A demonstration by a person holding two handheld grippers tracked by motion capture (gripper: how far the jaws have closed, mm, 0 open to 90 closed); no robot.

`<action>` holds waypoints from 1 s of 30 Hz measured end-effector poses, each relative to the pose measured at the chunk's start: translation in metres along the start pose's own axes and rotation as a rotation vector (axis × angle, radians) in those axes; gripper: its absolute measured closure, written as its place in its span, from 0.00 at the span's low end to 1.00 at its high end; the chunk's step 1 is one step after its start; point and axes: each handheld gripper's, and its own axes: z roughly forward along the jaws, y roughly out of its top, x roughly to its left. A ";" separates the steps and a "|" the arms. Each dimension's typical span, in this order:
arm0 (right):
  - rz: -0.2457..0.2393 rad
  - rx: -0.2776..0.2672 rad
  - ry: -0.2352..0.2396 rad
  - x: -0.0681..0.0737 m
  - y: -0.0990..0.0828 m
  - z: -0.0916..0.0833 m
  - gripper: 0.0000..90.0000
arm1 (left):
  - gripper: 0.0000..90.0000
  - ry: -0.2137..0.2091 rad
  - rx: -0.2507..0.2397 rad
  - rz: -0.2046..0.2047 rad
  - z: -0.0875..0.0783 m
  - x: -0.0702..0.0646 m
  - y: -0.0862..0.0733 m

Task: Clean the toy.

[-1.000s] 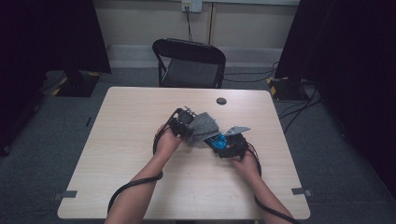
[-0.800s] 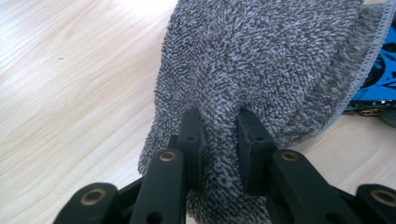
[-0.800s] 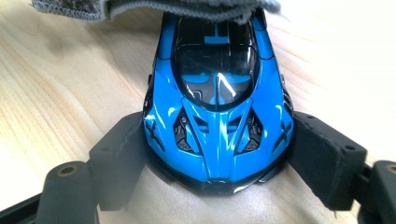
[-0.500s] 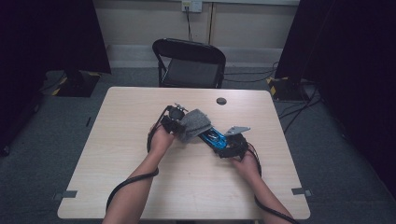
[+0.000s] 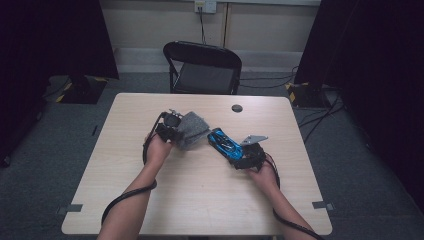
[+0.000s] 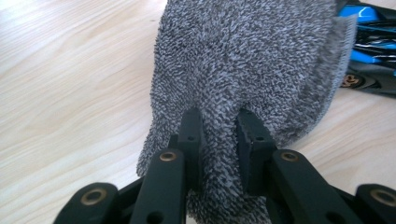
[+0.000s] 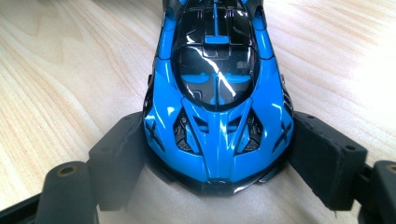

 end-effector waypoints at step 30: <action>0.045 -0.048 0.002 -0.010 0.033 -0.026 0.31 | 0.82 -0.106 -0.035 0.069 -0.028 -0.017 -0.056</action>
